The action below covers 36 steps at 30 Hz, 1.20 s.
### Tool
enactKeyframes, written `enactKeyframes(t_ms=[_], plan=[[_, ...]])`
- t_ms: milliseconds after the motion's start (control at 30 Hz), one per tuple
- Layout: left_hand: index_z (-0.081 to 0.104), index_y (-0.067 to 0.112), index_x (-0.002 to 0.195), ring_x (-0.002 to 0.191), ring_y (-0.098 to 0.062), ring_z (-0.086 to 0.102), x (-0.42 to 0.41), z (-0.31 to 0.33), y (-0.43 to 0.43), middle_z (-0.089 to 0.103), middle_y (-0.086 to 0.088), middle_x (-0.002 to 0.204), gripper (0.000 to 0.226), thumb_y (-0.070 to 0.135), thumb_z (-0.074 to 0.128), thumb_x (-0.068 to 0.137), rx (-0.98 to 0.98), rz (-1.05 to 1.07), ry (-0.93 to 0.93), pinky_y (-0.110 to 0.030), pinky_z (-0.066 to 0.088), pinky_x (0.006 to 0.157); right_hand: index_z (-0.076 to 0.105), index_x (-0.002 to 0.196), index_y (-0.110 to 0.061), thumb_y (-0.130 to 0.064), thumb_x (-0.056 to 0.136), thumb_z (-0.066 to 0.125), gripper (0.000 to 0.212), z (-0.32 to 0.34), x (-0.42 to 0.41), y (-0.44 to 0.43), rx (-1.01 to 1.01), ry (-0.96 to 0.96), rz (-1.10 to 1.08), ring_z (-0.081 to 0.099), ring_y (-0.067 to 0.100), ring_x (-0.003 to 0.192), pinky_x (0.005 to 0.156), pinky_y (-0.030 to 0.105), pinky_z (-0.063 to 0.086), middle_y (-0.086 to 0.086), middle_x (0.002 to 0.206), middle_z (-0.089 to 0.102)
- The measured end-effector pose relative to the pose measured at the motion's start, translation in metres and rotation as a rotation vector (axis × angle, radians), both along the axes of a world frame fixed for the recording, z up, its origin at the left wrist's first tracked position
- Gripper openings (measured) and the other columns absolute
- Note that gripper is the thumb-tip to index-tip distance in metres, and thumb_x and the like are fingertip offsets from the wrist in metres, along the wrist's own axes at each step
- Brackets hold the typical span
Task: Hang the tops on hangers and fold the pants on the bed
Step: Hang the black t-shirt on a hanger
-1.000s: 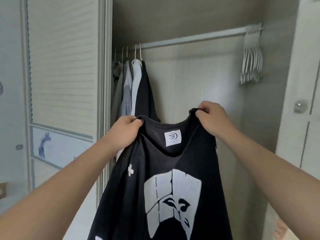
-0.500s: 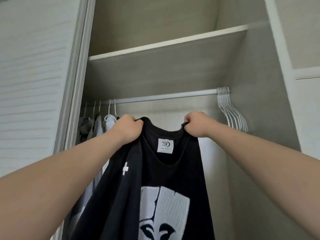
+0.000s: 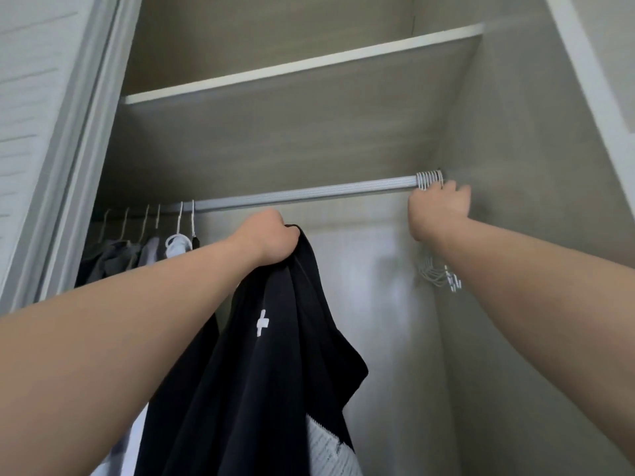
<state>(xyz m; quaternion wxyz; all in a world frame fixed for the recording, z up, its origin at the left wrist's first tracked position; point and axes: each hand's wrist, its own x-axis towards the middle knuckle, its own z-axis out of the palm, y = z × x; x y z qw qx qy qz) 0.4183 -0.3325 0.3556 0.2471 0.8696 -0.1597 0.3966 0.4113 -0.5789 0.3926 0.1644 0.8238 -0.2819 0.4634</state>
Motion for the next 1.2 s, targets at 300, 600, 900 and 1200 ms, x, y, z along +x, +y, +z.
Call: enactKeyframes(t_ms=[300,600,900,1200], plan=[[0.045,0.007,0.066,0.059,-0.02,0.043,0.011,0.004,0.013,0.047,-0.008,0.065,0.037,0.023,0.046,0.098,0.018,0.041,-0.031,-0.03,0.03,0.049,0.059,0.133,-0.015,-0.009,0.096,0.045,0.039,-0.002,0.014,-0.023,0.024,-0.052,-0.006,0.052,0.034,0.128,0.101,0.038,0.038,0.011,0.138,0.057],[0.044,0.007,0.066,0.058,-0.021,0.043,0.009,0.006,0.033,0.048,-0.008,0.064,0.037,0.025,0.046,0.099,0.011,0.074,-0.055,-0.03,0.031,0.05,0.057,0.127,-0.004,-0.004,0.095,0.044,0.034,0.002,0.004,-0.016,0.077,-0.237,0.255,0.059,0.04,0.118,0.092,0.041,0.048,0.02,0.128,0.059],[0.046,0.008,0.071,0.076,-0.033,0.055,-0.011,0.003,0.074,0.056,-0.011,0.079,0.031,0.027,0.046,0.096,-0.09,0.15,-0.155,-0.033,0.041,0.067,0.052,0.076,-0.013,-0.011,0.097,0.054,0.02,-0.011,-0.011,0.041,0.624,-0.441,1.081,0.052,0.026,0.066,0.057,0.027,0.037,0.013,0.078,0.056],[0.065,0.014,0.087,0.09,-0.035,0.057,-0.082,0.006,0.142,0.063,-0.011,0.098,0.022,0.027,0.05,0.095,-0.192,0.258,-0.364,-0.036,0.044,0.075,0.045,0.081,-0.02,-0.014,0.101,0.049,0.021,-0.058,-0.069,0.104,1.028,-0.502,1.743,0.024,0.01,0.039,0.039,0.017,0.02,-0.005,0.052,0.032]])
